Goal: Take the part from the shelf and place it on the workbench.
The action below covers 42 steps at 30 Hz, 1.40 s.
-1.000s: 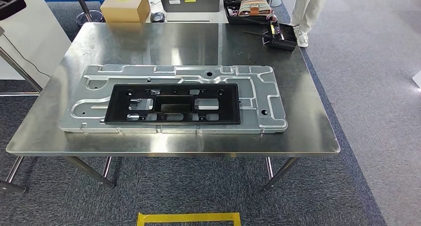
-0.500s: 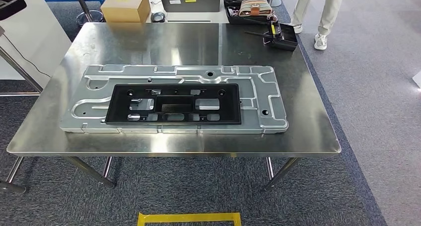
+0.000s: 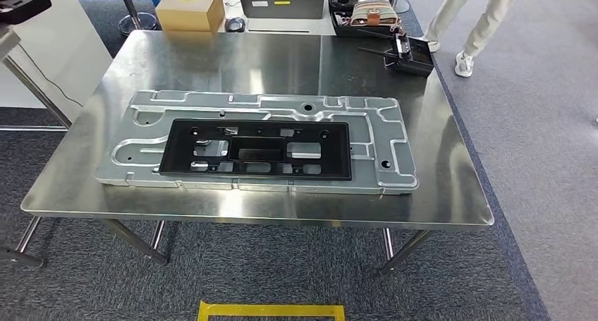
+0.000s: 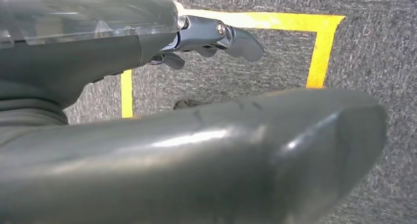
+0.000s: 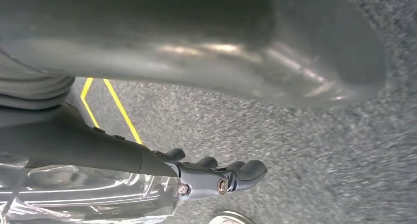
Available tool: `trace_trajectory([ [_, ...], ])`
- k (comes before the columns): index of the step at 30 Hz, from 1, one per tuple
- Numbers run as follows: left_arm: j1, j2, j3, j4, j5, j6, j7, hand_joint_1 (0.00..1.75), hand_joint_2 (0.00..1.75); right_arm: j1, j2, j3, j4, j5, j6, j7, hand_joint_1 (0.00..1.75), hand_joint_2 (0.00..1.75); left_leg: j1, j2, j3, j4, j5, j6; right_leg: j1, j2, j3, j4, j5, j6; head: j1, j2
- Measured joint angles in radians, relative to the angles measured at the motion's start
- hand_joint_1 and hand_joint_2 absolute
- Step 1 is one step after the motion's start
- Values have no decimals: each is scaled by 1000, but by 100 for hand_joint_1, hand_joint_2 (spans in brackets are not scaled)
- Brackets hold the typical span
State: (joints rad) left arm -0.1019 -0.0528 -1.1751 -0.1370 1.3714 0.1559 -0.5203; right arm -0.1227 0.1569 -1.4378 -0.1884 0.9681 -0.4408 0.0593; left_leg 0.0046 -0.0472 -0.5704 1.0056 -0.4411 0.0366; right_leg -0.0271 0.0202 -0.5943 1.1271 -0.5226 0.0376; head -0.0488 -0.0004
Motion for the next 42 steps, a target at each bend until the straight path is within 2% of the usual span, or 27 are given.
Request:
trace_trajectory([
  [1, -1, 0, -2, 0, 0, -1, 0, 0, 0, 0, 0, 0, 0, 0, 2, -1, 0, 0, 0, -7, -2, 4, -2, -6, 1, 15, 28, -59, 22, -2, 0, 0],
  [3, -3, 0, -6, 0, -1, -2, 1, 0, 0, 0, 0, 1, 0, -1, 5, -2, 0, 0, -1, -19, -6, 8, -3, -19, 3, 32, 52, -111, 34, -11, 0, 0],
  [5, -3, 0, -10, 0, -2, -3, 2, 0, 0, 0, 1, 4, 0, 0, 14, -2, 0, 0, -1, -29, -8, 7, 0, -33, 6, 21, 52, -113, 35, -24, 0, 0],
  [7, -4, 0, -12, 0, -3, -4, 4, 0, 0, -1, 2, 6, 1, 1, 27, 0, 0, 0, 0, -13, -19, 29, -16, -43, 4, 3, 55, -119, 38, -38, 0, 0],
  [8, -5, 0, -13, 0, -3, -5, 5, 0, 0, 0, 2, 8, 1, 2, 35, 1, 0, 0, 1, 3, -37, 69, -40, -47, 3, -7, 56, -122, 39, -45, 0, 0],
  [10, -8, 1, -15, 0, -5, -5, 6, 0, 0, 2, 2, 10, 1, 5, 53, 3, 0, 0, 4, 30, -98, 200, -106, -54, 7, -29, 56, -123, 37, -53, -1, 0],
  [11, -8, 1, -15, 0, -7, -6, 7, 0, 0, 2, 2, 10, 1, 6, 60, 4, 0, 0, 5, 34, -128, 262, -130, -57, 8, -40, 57, -123, 36, -54, -1, 0],
  [12, -8, 1, -15, 0, -8, -6, 8, 0, 0, 2, 2, 12, 1, 6, 66, 6, 0, 0, 6, 37, -144, 297, -136, -58, 10, -51, 58, -122, 34, -55, -1, 0],
  [13, -7, 1, -15, 0, -9, -6, 8, 0, 0, 2, 2, 13, 1, 8, 73, 8, 0, 0, 7, 39, -141, 293, -123, -58, 11, -60, 60, -122, 33, -55, -1, 0],
  [14, -7, 1, -16, 0, -10, -6, 9, 0, 0, 1, 2, 15, 1, 9, 79, 10, 0, 0, 7, 45, -118, 248, -93, -57, 11, -70, 63, -122, 30, -53, -1, 0],
  [15, -7, 1, -16, 0, -10, -6, 9, 0, 0, 1, 2, 18, 1, 11, 86, 13, 0, 0, 6, 59, -80, 178, -57, -53, 11, -79, 69, -122, 27, -50, -1, 0],
  [17, -12, 1, -16, 0, -11, -7, 9, 0, 0, 1, 3, 23, 1, 15, 96, 17, 0, 0, -1, 94, -16, 54, -17, -41, 16, -96, 77, -121, 19, -41, -1, 0],
  [19, -15, 1, -16, 0, -12, -9, 10, 0, 0, -1, 3, 27, 1, 17, 103, 20, 0, 0, -9, 104, -1, 17, -18, -28, 21, -112, 81, -120, 14, -31, 0, 0],
  [21, -12, 1, -18, 0, -14, -11, 11, 0, 0, -6, 2, 30, 1, 18, 110, 22, 0, 0, -7, 85, -1, 12, -15, -15, 20, -121, 87, -120, 8, -20, 0, 0],
  [23, -11, 1, -20, 0, -16, -13, 14, 0, 0, -7, 2, 34, 1, 20, 118, 23, 0, 0, -3, 67, 3, 4, -10, -3, 16, -88, 73, -78, -24, -9, 0, 0],
  [25, -15, 1, -22, 0, -18, -13, 15, 0, 0, -5, 1, 36, 1, 21, 125, 27, 0, 0, -2, 49, 3, 1, -7, 4, 13, -42, 14, 41, -85, -4, 0, 0],
  [26, -15, 1, -22, 0, -18, -14, 15, 0, 0, -3, 1, 37, 1, 22, 127, 30, 0, 0, -3, 39, 3, 1, -7, 6, 12, -31, -21, 107, -109, -3, 0, 0],
  [27, -15, 1, -22, 0, -17, -14, 15, 0, 0, -2, 1, 38, 1, 22, 129, 32, 0, 0, -4, 27, 3, 2, -7, 7, 12, -27, -47, 151, -116, -2, 0, 0],
  [28, -14, 1, -22, 0, -16, -14, 15, 0, 0, -1, 1, 39, 1, 22, 131, 33, 0, 0, -4, 14, 4, 2, -8, 7, 13, -25, -57, 159, -103, -3, 0, 0],
  [29, -14, 1, -22, 0, -16, -14, 15, 0, 0, 1, 1, 40, 1, 22, 134, 33, 0, 0, -5, 1, 6, 2, -8, 6, 13, -20, -49, 128, -70, -6, 0, 0],
  [31, -14, 1, -22, 0, -15, -14, 15, 0, 0, 2, 1, 41, 1, 23, 140, 33, 0, 0, -5, -22, 10, 3, -9, 4, 13, 11, 2, -5, 10, -16, 0, 0],
  [32, -16, 1, -22, 0, -14, -14, 15, 0, 0, 2, 0, 41, 1, 23, 141, 33, 0, 0, -5, -33, 9, 4, -10, 1, 13, 33, 24, -63, 34, -21, 0, 0],
  [34, -17, 1, -23, 0, -15, -14, 15, 0, 0, 1, -2, 43, 1, 24, 142, 33, 0, 0, -3, -50, 3, 6, -9, -9, 14, 57, 40, -113, 46, -26, 0, 0],
  [36, -16, 2, -24, 0, -15, -14, 16, 0, 0, 0, -1, 48, 1, 24, 145, 33, 0, 0, 0, -63, -3, 6, -7, -21, 14, 39, 43, -123, 50, -32, 0, 0],
  [38, -15, 4, -25, 0, -15, -15, 16, 0, 0, 0, 0, 52, 2, 24, 151, 33, 0, 0, -1, -32, -17, 37, -28, -33, 9, 16, 51, -134, 54, -42, -1, 0],
  [40, -18, 4, -29, 0, -16, -17, 16, 0, 0, 2, 1, 54, 2, 25, 158, 36, 0, 0, 1, 18, -68, 144, -88, -45, 8, -11, 56, -139, 53, -51, -1, 0],
  [42, -21, 4, -32, 0, -18, -19, 16, 0, 0, 3, 1, 55, 2, 25, 161, 43, 0, 0, 8, 35, -128, 265, -135, -56, 10, -38, 57, -138, 50, -53, -1, 0],
])
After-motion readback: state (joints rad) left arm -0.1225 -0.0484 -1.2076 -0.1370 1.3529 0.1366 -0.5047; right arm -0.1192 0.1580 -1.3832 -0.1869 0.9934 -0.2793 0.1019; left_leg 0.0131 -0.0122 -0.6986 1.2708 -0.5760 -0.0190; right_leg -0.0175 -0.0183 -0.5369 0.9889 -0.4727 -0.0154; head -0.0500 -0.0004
